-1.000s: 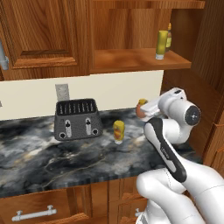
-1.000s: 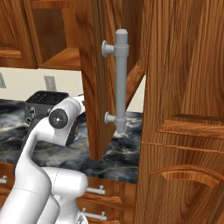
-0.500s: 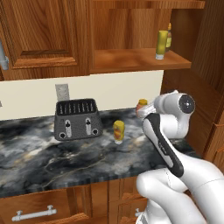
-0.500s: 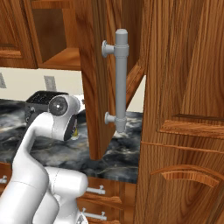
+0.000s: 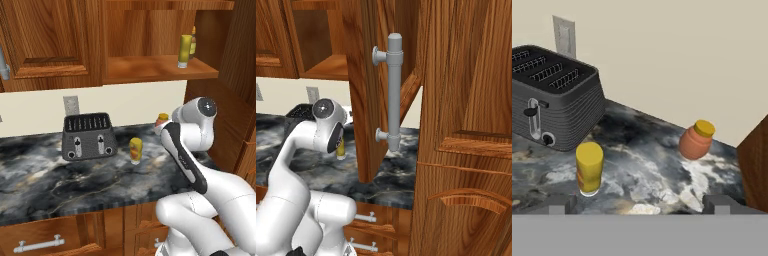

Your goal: Pick the mustard and mustard from the counter and place them in the cabinet.

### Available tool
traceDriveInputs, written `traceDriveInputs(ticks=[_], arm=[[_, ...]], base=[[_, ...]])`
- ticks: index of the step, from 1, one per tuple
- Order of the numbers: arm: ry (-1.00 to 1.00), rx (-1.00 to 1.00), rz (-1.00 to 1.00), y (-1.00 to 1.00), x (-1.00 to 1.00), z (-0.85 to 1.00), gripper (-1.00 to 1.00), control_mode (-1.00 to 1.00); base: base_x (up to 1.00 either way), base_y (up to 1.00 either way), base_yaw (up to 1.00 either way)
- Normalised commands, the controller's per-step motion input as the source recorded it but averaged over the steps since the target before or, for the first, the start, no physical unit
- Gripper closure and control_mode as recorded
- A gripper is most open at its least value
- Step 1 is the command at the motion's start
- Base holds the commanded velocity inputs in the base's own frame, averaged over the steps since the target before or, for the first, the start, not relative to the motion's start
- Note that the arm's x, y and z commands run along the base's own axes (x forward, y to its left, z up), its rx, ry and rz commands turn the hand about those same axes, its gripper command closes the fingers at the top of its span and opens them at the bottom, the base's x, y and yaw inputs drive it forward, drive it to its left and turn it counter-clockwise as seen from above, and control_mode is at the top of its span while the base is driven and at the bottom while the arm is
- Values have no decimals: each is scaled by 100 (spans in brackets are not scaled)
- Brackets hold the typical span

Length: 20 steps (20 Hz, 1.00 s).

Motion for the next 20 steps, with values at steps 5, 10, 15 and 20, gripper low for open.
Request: traceDriveInputs(ticks=[5, 10, 15, 20], arm=[[2, 1, 0, 0, 0, -25, -100, -100], [0, 5, 0, 0, -14, -44, -100, -100], [0, 3, 0, 0, -2, -33, -100, -100], [11, 3, 0, 0, 0, -22, -100, -100]], base=[[0, 0, 0], [0, 0, 0], [0, 0, 0], [0, 0, 0]])
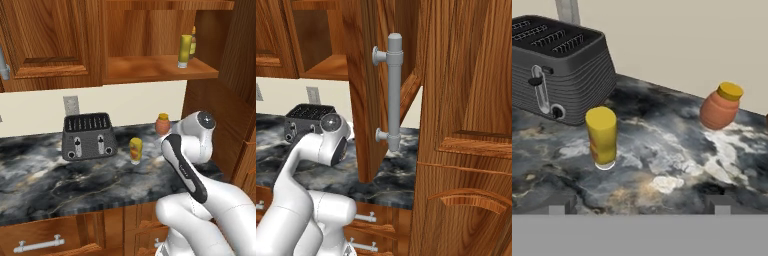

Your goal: Pick the mustard and mustard from the counter and place them in the cabinet.

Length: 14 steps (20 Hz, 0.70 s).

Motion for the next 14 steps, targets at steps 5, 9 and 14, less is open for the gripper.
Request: traceDriveInputs(ticks=[5, 9, 14], arm=[[17, 3, 0, 0, 7, -16, -100, -100], [18, 9, 0, 0, 10, 0, -100, -100], [15, 11, 0, 0, 12, 0, -100, -100]], base=[[0, 0, 0], [0, 0, 0], [0, 0, 0]])
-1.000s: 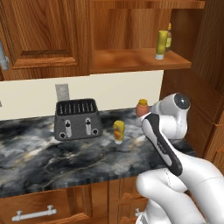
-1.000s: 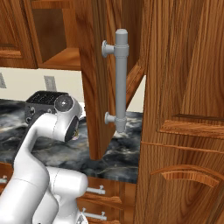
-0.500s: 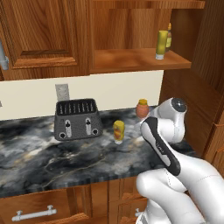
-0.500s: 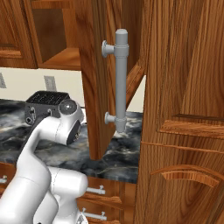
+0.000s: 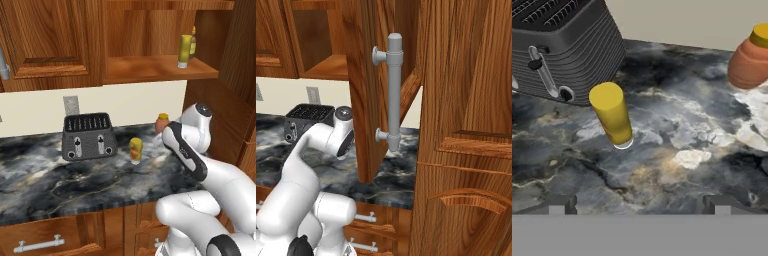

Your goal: Pick the mustard and mustard from the counter and place them in the cabinet.

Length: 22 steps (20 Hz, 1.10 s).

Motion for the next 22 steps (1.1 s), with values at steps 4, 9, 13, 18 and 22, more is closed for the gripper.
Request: traceDriveInputs(ticks=[4, 9, 13, 18, 22], arm=[[11, 5, 0, 2, 4, -6, -100, -100], [4, 0, 0, 25, 0, -19, -100, -100], [0, -2, 2, 35, 0, -32, -100, -100], [0, 0, 2, 23, 0, -30, -100, -100], [0, 0, 3, 5, 0, -18, -100, -100]], base=[[0, 0, 0], [0, 0, 0], [0, 0, 0], [0, 0, 0], [0, 0, 0]])
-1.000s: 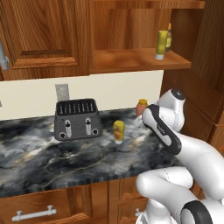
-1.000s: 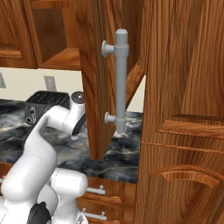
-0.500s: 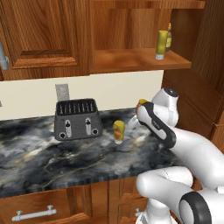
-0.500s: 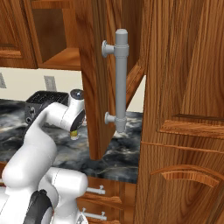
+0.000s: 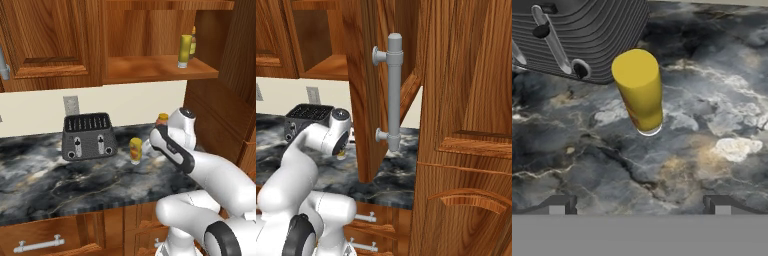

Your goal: Pick the mustard and mustard from the counter and place them in the cabinet.

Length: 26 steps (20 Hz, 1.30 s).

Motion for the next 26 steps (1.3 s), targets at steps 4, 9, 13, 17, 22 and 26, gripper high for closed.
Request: traceDriveInputs(ticks=[4, 9, 13, 17, 22, 26], arm=[[0, 0, 3, 0, 14, -11, -100, -100], [0, 0, 3, 1, 27, -2, -100, -100], [0, 0, 2, 7, 20, 0, -100, -100], [0, 0, 1, 9, 9, 0, -100, -100], [0, 0, 0, 13, 4, 0, -100, -100], [0, 0, 0, 9, 6, 0, -100, -100]], base=[[0, 0, 0], [0, 0, 0], [0, 0, 0], [0, 0, 0], [0, 0, 0], [0, 0, 0]])
